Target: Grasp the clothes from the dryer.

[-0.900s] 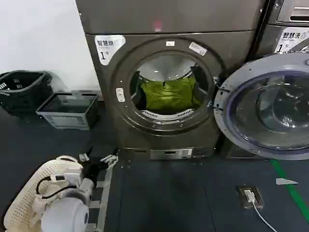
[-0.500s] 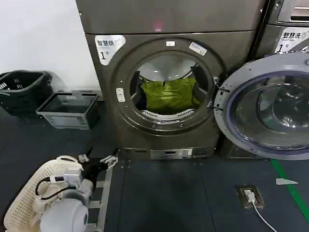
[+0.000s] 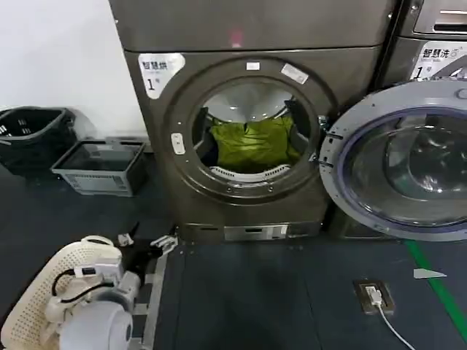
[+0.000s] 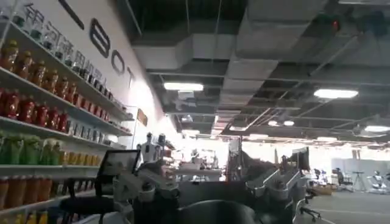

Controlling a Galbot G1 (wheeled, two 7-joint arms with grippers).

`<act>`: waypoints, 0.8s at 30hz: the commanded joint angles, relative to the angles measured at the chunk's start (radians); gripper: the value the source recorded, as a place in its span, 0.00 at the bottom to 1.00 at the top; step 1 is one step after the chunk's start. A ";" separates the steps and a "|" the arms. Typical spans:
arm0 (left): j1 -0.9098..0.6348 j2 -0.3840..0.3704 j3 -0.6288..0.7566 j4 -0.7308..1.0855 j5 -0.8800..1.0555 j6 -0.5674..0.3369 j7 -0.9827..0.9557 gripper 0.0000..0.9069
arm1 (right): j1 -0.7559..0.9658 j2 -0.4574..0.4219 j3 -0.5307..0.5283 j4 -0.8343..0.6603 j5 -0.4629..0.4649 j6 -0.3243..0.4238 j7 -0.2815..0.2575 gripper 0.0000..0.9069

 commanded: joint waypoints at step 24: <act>-0.012 -0.008 0.005 0.014 -0.005 0.049 0.000 1.00 | -0.002 0.003 -0.007 -0.021 -0.003 0.009 0.016 1.00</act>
